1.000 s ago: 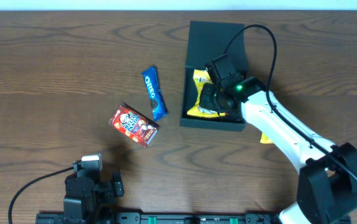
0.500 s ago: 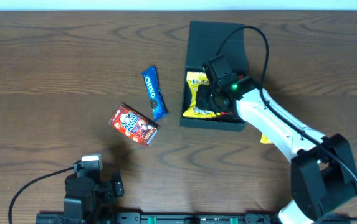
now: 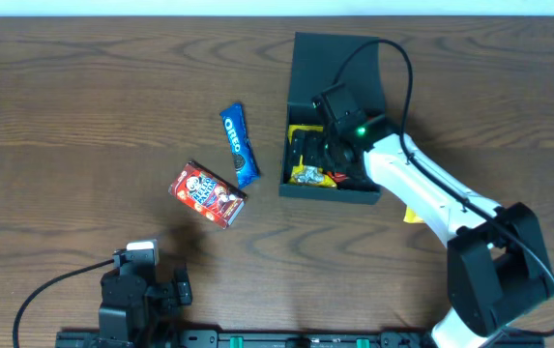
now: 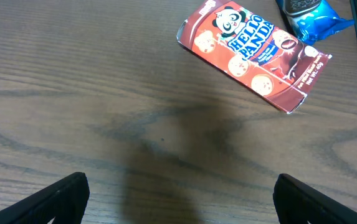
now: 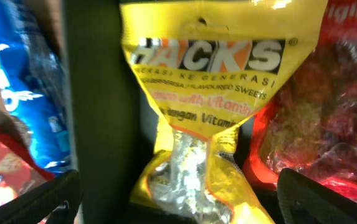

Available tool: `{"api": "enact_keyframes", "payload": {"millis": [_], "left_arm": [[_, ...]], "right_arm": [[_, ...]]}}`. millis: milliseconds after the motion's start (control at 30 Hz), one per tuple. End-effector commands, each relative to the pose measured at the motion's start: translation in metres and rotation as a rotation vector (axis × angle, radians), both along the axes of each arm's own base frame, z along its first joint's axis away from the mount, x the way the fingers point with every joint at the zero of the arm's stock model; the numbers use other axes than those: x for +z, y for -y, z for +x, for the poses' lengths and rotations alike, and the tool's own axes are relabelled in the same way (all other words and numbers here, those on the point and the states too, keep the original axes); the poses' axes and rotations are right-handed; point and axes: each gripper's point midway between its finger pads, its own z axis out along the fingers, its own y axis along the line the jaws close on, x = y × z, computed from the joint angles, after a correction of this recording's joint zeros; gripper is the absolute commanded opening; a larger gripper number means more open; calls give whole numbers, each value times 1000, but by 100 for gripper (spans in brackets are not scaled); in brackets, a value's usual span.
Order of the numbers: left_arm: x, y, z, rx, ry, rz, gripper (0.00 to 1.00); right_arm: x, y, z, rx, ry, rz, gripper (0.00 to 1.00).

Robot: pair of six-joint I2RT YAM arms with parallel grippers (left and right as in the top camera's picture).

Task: Pack container

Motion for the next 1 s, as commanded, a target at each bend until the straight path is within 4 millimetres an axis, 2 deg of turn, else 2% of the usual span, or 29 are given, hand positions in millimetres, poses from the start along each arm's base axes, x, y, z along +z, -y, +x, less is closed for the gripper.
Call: {"api": "enact_keyframes", "payload": {"millis": [0, 100, 233, 367, 467, 533, 667, 833, 900, 967], "left_arm": [[-16, -2, -6, 2, -54, 13, 95], [-16, -2, -6, 2, -54, 13, 95], [-16, -2, -6, 1, -54, 13, 95], [-16, -2, -6, 1, -54, 13, 95], [-16, -2, -6, 1, -54, 13, 95], [-16, -2, -6, 1, -54, 13, 95], [-16, -2, -6, 1, -54, 13, 95], [-16, -2, -6, 1, -54, 13, 95], [-16, -2, -6, 1, -54, 13, 96], [-16, -2, -6, 1, -54, 13, 96]], "right_arm": [[36, -4, 18, 40, 101, -8, 99], [85, 5, 18, 74, 216, -84, 99], [140, 23, -3, 148, 382, -221, 99], [179, 37, -34, 278, 473, -301, 99], [198, 64, -58, 266, 484, -338, 99], [205, 91, -77, 242, 464, -392, 99], [198, 134, -110, 212, 374, -466, 99], [188, 152, -132, 250, 418, -482, 99], [172, 166, -141, 212, 418, -485, 99], [158, 169, -146, 213, 439, -455, 99]]}}
